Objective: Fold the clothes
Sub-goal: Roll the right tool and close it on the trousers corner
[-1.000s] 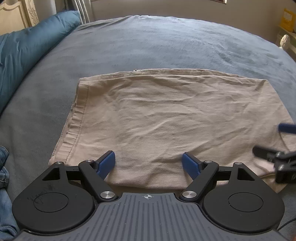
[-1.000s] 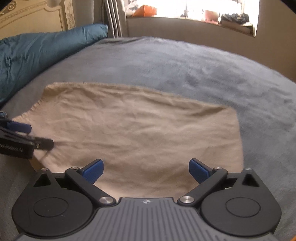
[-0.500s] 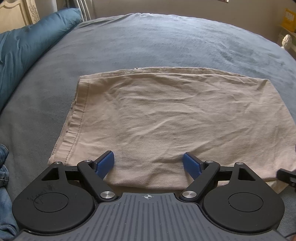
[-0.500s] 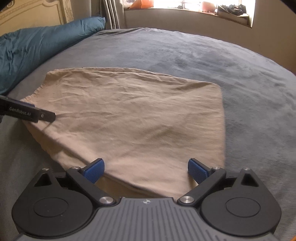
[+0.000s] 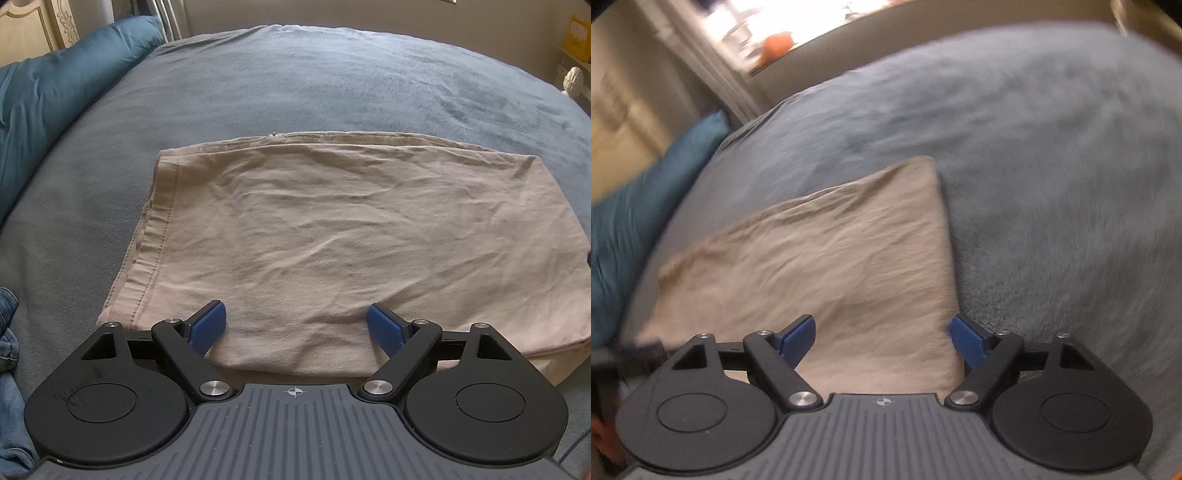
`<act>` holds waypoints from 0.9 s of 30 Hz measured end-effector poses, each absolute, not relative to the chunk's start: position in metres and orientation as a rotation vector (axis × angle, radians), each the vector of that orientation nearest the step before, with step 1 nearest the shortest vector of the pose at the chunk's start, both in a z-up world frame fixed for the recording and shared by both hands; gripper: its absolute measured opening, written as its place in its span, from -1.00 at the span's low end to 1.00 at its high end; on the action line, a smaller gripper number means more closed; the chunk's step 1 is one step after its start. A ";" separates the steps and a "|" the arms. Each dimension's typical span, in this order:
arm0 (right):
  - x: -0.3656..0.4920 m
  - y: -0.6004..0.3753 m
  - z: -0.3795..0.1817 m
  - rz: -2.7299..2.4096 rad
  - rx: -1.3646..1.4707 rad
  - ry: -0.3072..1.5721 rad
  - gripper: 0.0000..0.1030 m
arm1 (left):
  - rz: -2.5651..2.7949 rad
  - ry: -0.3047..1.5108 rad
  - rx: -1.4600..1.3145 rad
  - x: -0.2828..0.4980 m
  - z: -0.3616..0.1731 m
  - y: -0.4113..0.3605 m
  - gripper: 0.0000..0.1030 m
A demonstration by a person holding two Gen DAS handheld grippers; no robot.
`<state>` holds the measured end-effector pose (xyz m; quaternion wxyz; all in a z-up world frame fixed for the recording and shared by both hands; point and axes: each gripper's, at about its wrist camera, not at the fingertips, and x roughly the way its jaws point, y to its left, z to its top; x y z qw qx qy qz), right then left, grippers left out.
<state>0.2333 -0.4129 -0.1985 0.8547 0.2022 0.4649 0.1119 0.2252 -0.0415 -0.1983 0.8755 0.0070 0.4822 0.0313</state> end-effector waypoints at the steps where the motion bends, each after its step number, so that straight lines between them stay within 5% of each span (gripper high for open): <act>1: 0.236 -0.419 -0.203 0.227 0.468 0.987 0.57 | 0.065 1.007 0.013 0.225 -0.198 -0.041 0.66; 27: 0.277 -0.449 -0.258 0.312 0.901 1.013 0.22 | 0.062 1.004 0.014 0.223 -0.201 -0.040 0.73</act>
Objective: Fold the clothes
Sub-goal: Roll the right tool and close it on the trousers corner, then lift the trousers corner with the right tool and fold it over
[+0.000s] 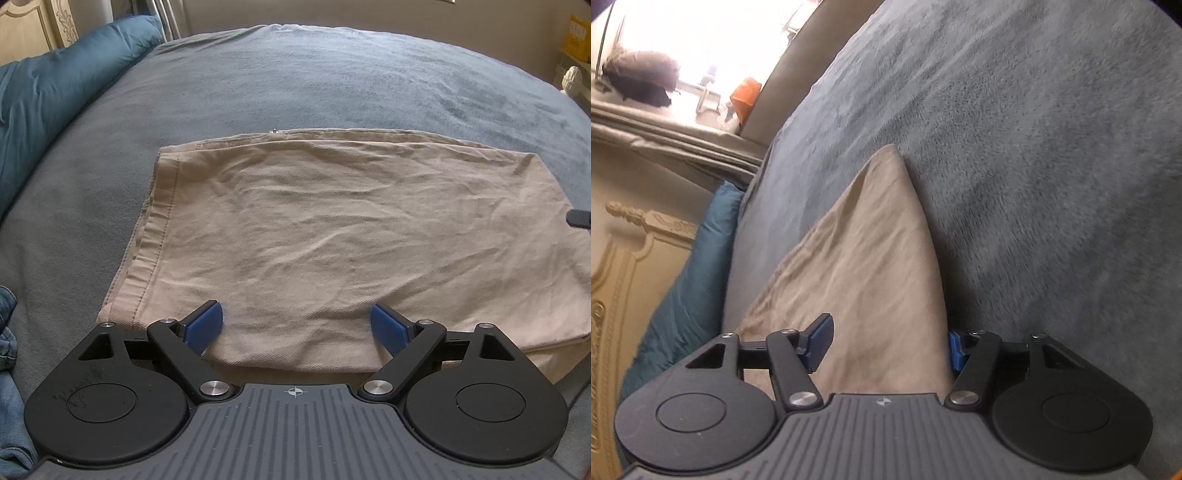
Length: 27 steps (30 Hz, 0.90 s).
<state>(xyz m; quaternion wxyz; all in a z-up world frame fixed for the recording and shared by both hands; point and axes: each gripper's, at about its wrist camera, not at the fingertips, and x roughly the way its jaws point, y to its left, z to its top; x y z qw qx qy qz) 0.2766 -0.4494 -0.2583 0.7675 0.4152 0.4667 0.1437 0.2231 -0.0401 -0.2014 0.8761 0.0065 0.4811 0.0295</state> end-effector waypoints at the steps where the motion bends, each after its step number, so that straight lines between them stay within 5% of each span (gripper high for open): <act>1: 0.279 -0.450 -0.260 0.319 0.910 1.016 0.22 | 0.062 1.004 0.013 0.223 -0.201 -0.040 0.73; 4: 0.277 -0.452 -0.261 0.355 0.900 1.031 0.13 | 0.062 1.005 0.009 0.223 -0.201 -0.040 0.73; 9: 0.259 -0.465 -0.273 0.387 0.962 1.072 -0.40 | 0.061 1.005 0.008 0.223 -0.202 -0.040 0.74; 12: 0.247 -0.474 -0.286 0.397 1.048 1.084 -0.55 | 0.062 1.005 0.010 0.223 -0.203 -0.040 0.75; 19: 0.252 -0.471 -0.277 0.392 1.059 1.058 -0.78 | 0.052 0.961 0.036 0.219 -0.199 -0.038 0.76; 27: 0.271 -0.447 -0.210 0.499 0.870 0.962 -0.82 | -0.031 0.757 0.177 0.225 -0.162 -0.053 0.59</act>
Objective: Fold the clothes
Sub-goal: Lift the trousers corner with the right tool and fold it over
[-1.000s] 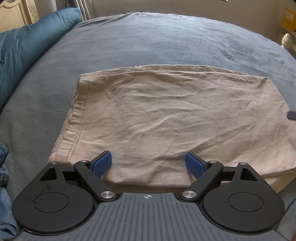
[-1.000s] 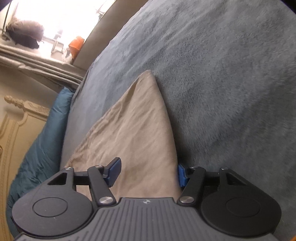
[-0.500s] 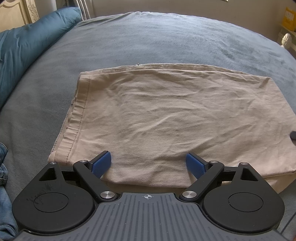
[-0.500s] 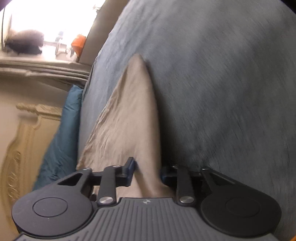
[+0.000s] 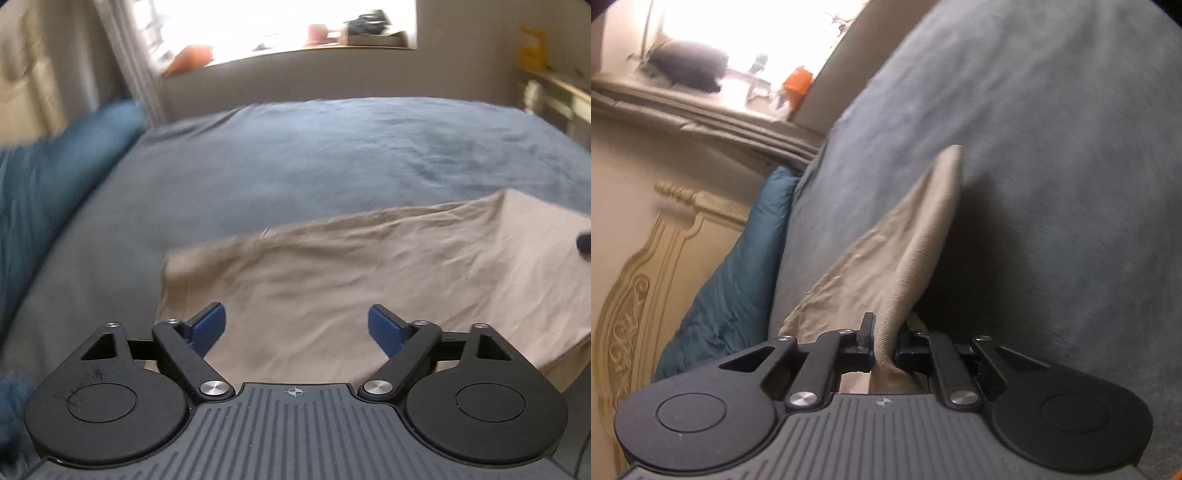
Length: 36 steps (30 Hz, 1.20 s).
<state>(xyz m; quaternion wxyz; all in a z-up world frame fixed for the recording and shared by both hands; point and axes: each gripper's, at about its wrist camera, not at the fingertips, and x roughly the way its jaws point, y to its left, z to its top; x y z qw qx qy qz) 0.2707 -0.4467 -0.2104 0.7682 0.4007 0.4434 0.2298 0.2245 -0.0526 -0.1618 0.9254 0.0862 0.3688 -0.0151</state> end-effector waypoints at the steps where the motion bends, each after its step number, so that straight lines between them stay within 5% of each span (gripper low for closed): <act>1: 0.272 -0.444 -0.205 0.510 0.853 0.959 -0.82 | -0.058 0.760 0.224 0.233 -0.162 -0.061 0.52; 5: 0.275 -0.437 -0.193 0.536 0.852 0.944 -0.82 | -0.171 0.803 0.291 0.251 -0.177 -0.083 0.13; 22: 0.278 -0.413 -0.161 0.649 0.749 0.892 -0.81 | -0.164 0.984 0.156 0.290 -0.209 -0.081 0.30; 36: 0.275 -0.396 -0.143 0.731 0.685 0.875 -0.81 | -0.168 0.939 0.195 0.329 -0.211 -0.080 0.45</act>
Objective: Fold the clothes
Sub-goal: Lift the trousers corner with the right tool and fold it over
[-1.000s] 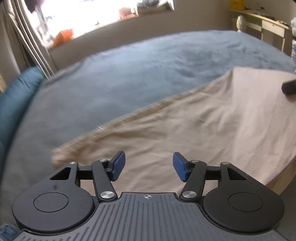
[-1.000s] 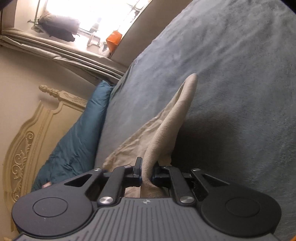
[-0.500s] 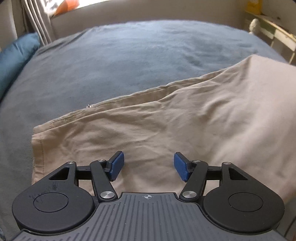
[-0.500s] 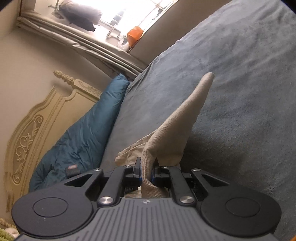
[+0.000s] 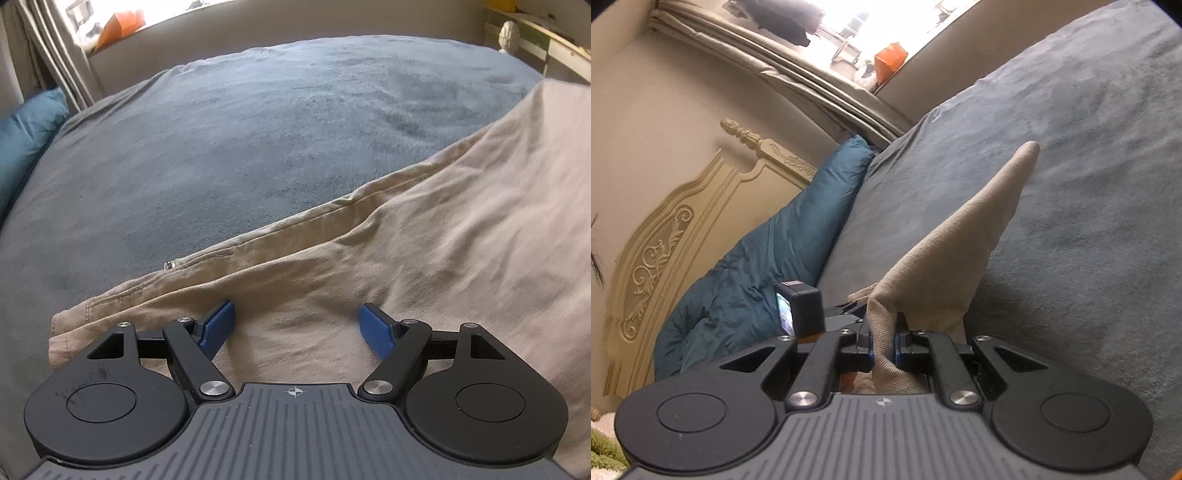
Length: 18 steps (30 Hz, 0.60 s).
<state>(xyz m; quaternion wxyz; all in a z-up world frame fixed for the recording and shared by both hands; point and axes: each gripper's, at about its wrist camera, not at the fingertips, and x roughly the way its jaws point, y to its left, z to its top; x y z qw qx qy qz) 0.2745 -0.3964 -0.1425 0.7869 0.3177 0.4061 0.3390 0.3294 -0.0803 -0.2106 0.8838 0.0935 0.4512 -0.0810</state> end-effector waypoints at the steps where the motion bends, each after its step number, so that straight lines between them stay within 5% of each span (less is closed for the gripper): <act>1: 0.274 -0.396 -0.142 0.733 0.682 0.874 -0.81 | -0.168 0.940 0.172 0.330 -0.206 -0.077 0.39; 11: 0.267 -0.384 -0.136 0.748 0.658 0.877 -0.81 | -0.105 0.934 0.126 0.356 -0.209 -0.069 0.42; 18: 0.272 -0.357 -0.122 0.808 0.592 0.881 -0.81 | -0.037 0.866 -0.032 0.301 -0.176 0.001 0.43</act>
